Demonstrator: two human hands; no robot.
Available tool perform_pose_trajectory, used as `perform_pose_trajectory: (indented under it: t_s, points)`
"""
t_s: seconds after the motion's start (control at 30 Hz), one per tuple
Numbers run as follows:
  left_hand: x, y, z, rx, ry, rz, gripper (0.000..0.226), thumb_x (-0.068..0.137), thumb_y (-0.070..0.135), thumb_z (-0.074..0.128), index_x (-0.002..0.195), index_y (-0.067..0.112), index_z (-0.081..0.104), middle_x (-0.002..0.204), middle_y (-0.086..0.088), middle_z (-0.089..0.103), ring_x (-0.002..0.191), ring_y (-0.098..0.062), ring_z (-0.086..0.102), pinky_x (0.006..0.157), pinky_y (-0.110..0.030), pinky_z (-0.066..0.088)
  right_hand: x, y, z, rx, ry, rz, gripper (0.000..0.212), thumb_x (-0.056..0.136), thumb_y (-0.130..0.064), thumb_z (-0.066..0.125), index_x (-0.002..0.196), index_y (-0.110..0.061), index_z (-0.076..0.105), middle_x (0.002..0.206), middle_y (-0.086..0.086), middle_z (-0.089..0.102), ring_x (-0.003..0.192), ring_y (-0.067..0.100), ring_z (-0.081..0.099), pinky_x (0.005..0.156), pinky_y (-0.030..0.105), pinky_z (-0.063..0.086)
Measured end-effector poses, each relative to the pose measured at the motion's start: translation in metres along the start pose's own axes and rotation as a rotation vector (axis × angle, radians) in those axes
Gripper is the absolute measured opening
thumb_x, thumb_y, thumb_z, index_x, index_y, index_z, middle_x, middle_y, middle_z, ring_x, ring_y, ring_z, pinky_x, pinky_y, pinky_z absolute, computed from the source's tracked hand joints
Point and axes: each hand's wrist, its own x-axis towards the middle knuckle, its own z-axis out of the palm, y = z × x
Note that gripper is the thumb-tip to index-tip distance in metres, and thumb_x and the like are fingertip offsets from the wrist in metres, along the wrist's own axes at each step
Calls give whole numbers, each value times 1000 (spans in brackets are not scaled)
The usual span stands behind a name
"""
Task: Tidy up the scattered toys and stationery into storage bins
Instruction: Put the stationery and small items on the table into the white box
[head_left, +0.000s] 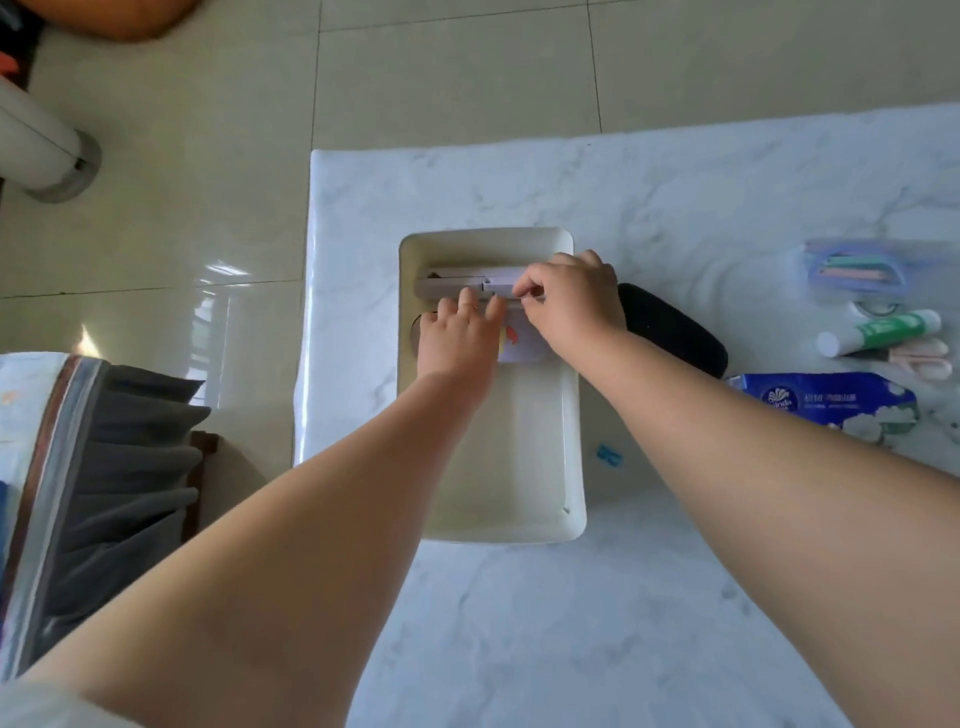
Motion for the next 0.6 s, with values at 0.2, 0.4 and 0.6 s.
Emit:
perform_pose_trajectory:
  t_s: [0.2,0.4,0.6]
  points:
    - [11,-2,12,16,61,17,55,82,9,59,130,25,39,126,-9,42,112,-30,46,82,-38,42,-9,7,8,24,5,-69,29,88,-13,53,106,-26,71,111,-5,66,113,24,45,88,30,35]
    - [12,15,3,-83,43,-15,53,84,27,67,130,19,41,129,-12,42,116,-32,43,79,-39,42,-32,32,-7,173,236,-53,43,78,5,47,107,-20,69,106,5,56,103,27,48,81,35,45]
    - [6,64,-23,-232,194,113,51,91,32,56,136,17,39,136,-12,40,124,-31,37,92,-38,39,-51,90,-18,-36,67,284,51,83,-13,61,132,-18,47,129,10,46,117,32,43,96,35,36]
